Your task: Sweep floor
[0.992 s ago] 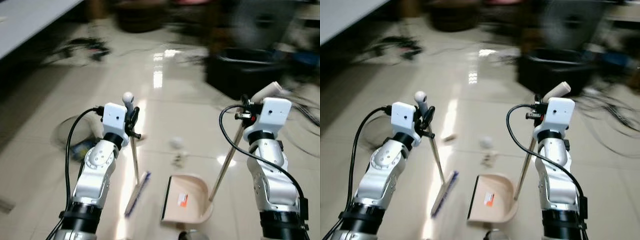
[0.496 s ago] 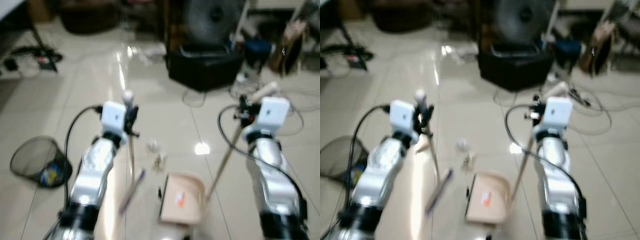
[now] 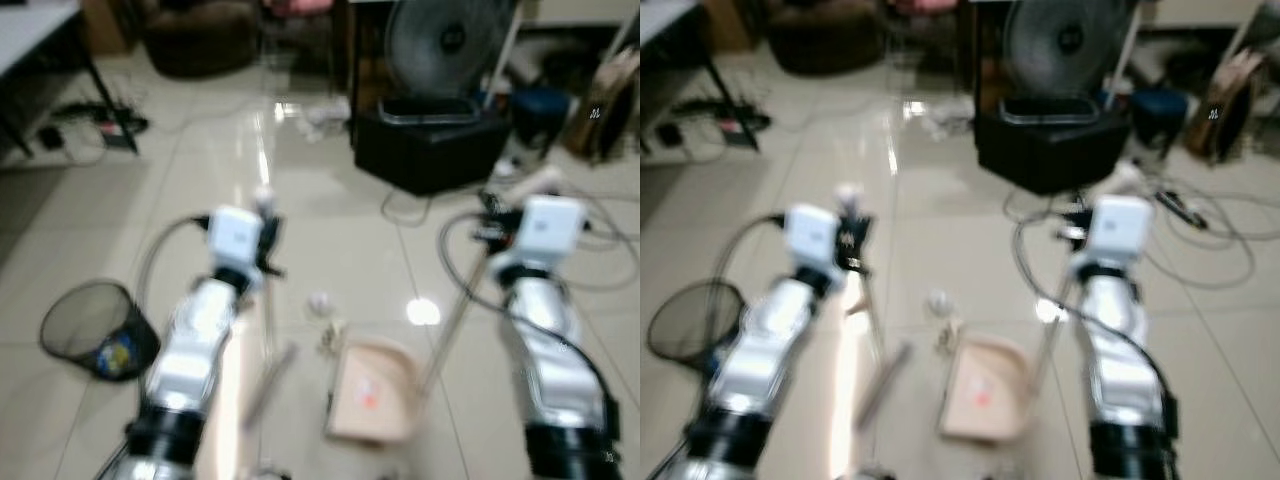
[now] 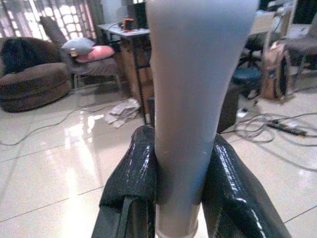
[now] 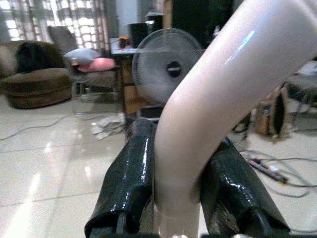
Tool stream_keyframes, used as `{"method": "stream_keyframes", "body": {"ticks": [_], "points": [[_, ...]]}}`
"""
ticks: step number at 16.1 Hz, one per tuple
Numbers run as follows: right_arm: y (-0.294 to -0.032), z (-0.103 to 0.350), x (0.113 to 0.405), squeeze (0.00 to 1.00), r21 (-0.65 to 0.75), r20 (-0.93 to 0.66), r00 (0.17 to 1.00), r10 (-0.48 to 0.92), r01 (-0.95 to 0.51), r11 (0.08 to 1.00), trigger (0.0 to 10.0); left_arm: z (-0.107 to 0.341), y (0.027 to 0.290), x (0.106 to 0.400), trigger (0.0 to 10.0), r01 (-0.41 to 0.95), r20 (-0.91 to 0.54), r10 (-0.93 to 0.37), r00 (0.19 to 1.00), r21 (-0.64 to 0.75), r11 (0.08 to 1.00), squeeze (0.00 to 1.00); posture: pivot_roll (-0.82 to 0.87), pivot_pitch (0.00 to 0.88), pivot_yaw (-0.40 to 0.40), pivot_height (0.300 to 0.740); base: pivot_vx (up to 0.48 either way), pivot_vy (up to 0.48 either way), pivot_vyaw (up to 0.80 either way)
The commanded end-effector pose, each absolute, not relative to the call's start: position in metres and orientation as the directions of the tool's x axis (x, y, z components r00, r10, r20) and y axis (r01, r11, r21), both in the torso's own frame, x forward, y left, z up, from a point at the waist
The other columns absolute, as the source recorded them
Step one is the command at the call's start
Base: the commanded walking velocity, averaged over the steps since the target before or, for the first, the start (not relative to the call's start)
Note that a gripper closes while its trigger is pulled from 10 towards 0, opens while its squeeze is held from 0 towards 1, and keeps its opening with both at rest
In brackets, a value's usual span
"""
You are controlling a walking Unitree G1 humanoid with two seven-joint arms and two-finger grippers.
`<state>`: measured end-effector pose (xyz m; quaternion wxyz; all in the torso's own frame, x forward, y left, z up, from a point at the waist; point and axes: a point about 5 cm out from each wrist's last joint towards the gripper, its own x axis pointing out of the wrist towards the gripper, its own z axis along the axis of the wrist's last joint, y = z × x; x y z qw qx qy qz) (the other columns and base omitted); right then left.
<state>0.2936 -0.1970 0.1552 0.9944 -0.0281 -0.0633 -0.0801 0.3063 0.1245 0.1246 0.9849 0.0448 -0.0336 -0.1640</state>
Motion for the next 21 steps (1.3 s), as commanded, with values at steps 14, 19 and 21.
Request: {"method": "stream_keyframes", "body": {"ticks": [14,19,21], "points": [[-0.198,0.167,0.295,0.0,-0.06,0.188,0.969,-0.158,0.172,0.983,10.0,0.136,0.133,0.311,10.0,0.268,0.078,-0.277,0.958,0.106,0.957,0.0,-0.04,0.067,0.035,0.74,0.018,0.0,0.0],[-0.202,0.168,0.297,0.0,-0.189,0.209,0.966,-0.154,0.194,0.962,10.0,0.135,0.133,0.312,10.0,0.265,0.077,-0.274,0.959,0.103,0.959,0.0,-0.05,0.057,0.034,0.74,0.0,0.0,0.0],[-0.203,0.167,0.299,0.0,-0.239,0.222,0.965,-0.137,0.19,0.952,10.0,0.131,0.137,0.312,10.0,0.234,0.066,-0.24,0.969,0.089,0.968,0.0,-0.04,0.055,0.032,0.74,0.0,0.0,0.0]]}}
